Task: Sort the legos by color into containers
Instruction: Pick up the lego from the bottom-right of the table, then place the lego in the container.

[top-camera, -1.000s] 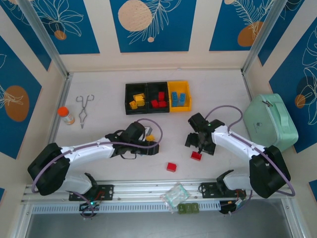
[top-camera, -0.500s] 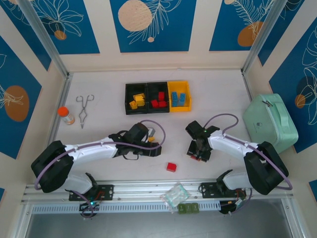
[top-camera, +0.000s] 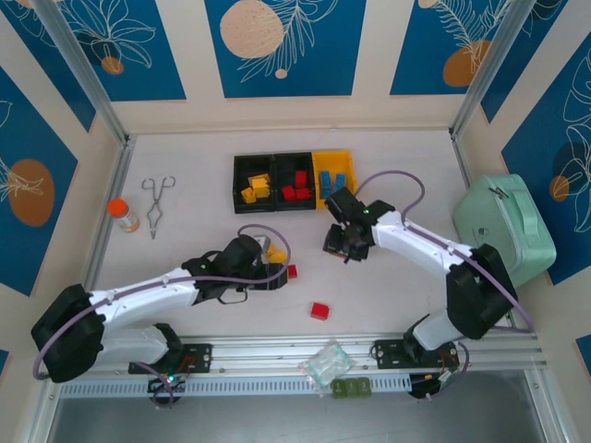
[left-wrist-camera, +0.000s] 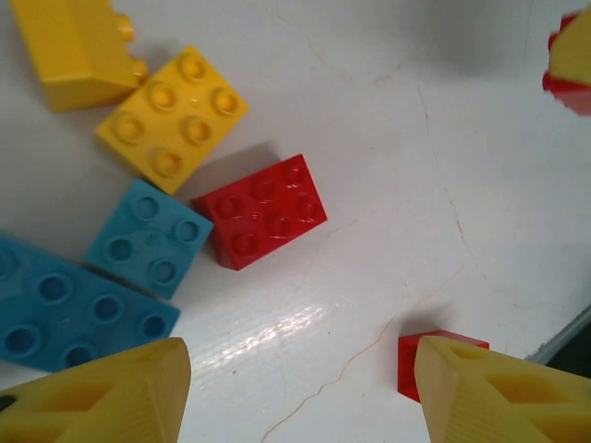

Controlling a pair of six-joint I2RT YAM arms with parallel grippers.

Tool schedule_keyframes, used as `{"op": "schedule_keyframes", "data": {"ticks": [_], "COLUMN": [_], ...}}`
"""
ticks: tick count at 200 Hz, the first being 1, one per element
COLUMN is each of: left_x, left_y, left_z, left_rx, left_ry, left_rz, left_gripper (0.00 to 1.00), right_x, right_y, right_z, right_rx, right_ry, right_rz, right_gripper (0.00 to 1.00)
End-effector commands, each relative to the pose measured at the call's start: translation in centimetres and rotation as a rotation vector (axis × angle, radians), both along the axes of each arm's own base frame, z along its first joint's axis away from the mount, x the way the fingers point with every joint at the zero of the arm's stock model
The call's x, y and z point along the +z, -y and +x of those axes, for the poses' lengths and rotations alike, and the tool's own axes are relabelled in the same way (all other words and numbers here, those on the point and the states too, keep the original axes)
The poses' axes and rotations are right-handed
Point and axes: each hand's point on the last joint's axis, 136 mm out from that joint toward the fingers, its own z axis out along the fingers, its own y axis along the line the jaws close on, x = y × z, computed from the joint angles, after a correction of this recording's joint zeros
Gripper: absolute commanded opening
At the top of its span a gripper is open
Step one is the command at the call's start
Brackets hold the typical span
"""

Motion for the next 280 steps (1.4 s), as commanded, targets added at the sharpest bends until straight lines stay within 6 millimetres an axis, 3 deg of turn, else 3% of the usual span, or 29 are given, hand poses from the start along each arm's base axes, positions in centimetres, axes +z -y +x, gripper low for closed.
{"op": "schedule_keyframes", "data": {"ticks": [1, 68, 102, 157, 217, 280], "left_x": [-0.5, -0.4, -0.6, -0.8, -1.4, -1.9], "left_y": [-2.7, -4.7, -5.2, -5.7, -6.0, -6.2], "left_z": [0.4, 0.4, 0.2, 0.0, -0.2, -0.3], "left_rx": [0.100, 0.155, 0.166, 0.180, 0.192, 0.196], "left_ry": [0.006, 0.004, 0.003, -0.002, -0.013, -0.024], "left_rz": [0.060, 0.067, 0.074, 0.080, 0.084, 0.087], "left_gripper": [0.65, 0.67, 0.67, 0.67, 0.67, 0.67], "right_x": [1.3, 4.2, 4.6, 3.1, 1.3, -0.2], "right_y": [-2.1, -7.7, -8.6, -9.4, -11.0, -11.8], "right_z": [2.3, 10.5, 14.3, 19.6, 22.7, 23.7], "right_rx": [0.078, 0.161, 0.142, 0.113, 0.104, 0.085], "right_ry": [0.039, 0.118, 0.130, 0.099, 0.078, 0.059], "right_rz": [0.009, 0.057, 0.082, 0.092, 0.133, 0.179], "right_gripper": [0.49, 0.49, 0.50, 0.51, 0.51, 0.53]}}
